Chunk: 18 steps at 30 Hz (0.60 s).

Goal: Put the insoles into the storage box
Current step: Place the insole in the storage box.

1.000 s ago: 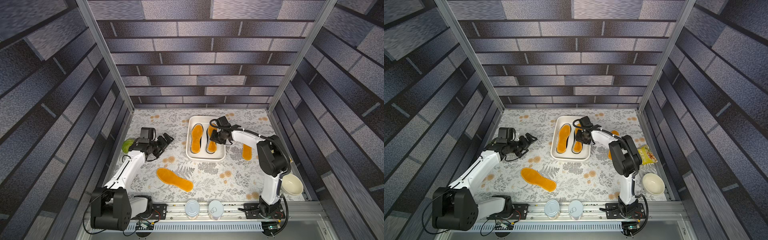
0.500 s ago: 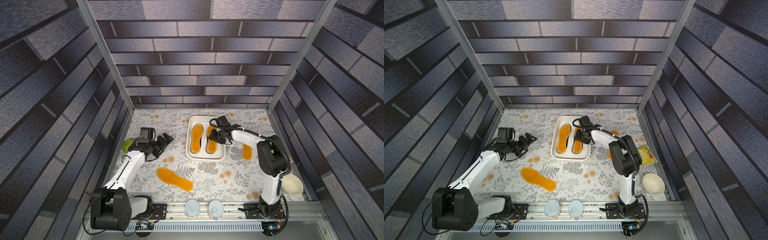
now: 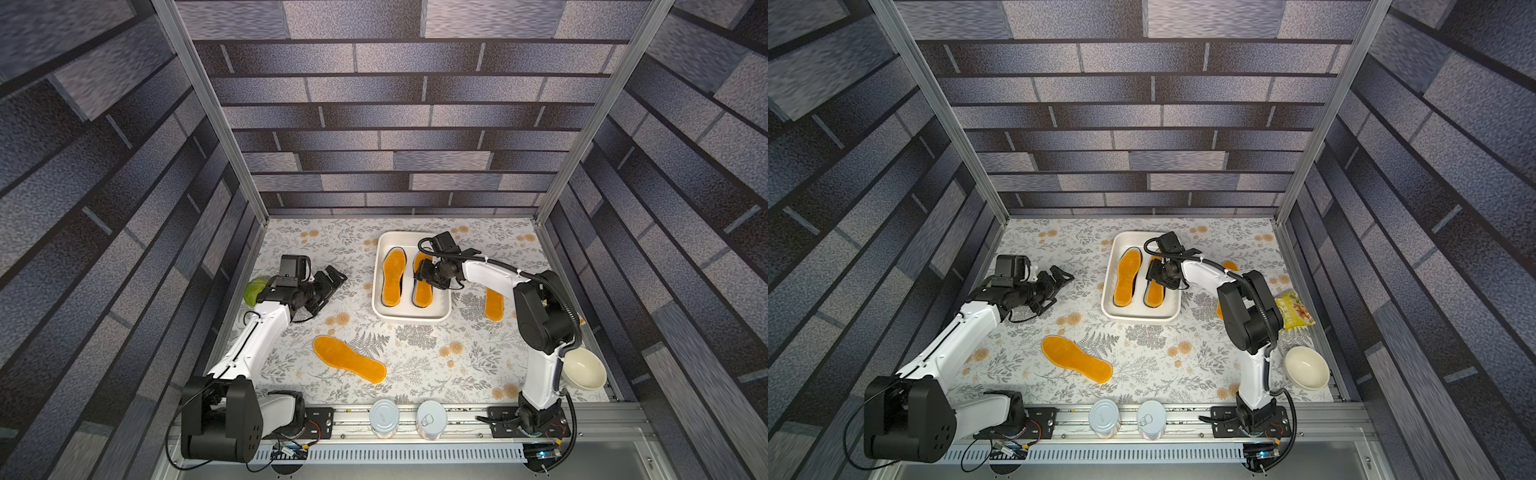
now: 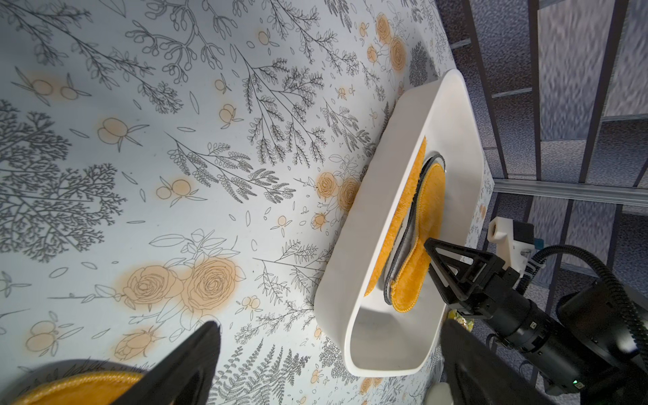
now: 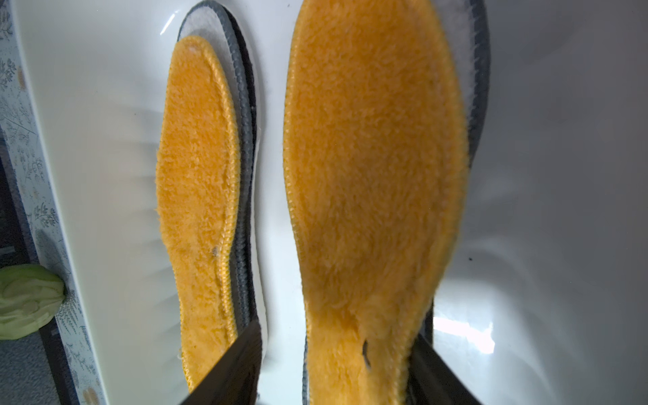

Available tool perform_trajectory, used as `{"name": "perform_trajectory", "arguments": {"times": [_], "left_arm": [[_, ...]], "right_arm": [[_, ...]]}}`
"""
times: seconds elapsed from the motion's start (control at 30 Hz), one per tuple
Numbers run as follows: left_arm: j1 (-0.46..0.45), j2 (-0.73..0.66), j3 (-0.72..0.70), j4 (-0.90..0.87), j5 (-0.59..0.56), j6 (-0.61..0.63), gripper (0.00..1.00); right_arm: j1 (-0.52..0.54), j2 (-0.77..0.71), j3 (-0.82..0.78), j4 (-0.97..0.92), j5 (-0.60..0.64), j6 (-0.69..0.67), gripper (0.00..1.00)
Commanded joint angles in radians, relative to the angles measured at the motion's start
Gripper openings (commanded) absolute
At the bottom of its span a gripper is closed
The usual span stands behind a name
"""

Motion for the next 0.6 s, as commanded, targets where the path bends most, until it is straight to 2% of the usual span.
{"name": "perform_trajectory", "arguments": {"times": [0.0,0.2,0.57], "left_arm": [[0.006,-0.027,-0.01,-0.013,0.001,0.012,1.0],[0.006,-0.031,-0.013,-0.012,0.003,0.012,1.0],[0.006,-0.039,-0.012,-0.027,-0.012,0.01,1.0]], "right_arm": [[0.009,-0.037,0.02,-0.056,-0.006,-0.024,0.65],[0.011,-0.046,0.069,-0.13,0.016,-0.06,0.73],[0.011,-0.115,0.085,-0.2,0.04,-0.105,0.75]]}}
